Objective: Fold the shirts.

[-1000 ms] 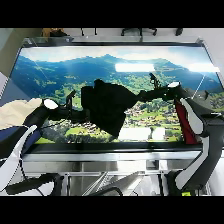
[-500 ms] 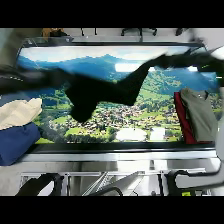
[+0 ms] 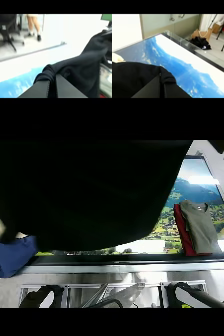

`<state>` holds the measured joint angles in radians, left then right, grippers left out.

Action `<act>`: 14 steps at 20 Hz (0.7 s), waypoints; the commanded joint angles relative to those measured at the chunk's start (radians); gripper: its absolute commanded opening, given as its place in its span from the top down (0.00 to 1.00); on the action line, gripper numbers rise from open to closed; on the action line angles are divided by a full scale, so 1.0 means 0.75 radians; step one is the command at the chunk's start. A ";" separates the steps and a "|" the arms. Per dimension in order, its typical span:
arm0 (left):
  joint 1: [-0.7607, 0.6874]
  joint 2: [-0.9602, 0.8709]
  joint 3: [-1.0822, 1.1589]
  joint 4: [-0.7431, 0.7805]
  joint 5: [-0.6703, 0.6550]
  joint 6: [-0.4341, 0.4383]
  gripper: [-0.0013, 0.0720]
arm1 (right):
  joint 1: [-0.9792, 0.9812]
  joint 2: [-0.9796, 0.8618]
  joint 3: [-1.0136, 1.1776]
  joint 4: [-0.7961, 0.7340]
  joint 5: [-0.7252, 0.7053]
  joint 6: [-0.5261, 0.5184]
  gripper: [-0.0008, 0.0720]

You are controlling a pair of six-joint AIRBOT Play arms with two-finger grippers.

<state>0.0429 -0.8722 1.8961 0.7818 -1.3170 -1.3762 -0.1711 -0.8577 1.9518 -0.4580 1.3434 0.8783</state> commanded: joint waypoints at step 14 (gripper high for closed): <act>-0.127 -1.129 -0.579 0.006 0.077 0.256 0.53 | 0.164 -1.192 -0.216 -0.024 -0.025 0.096 0.44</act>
<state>-0.1055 -1.5929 1.4212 0.7937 -1.2346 -1.2095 -0.0273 -1.6733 1.7741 -0.4786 1.3560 0.9558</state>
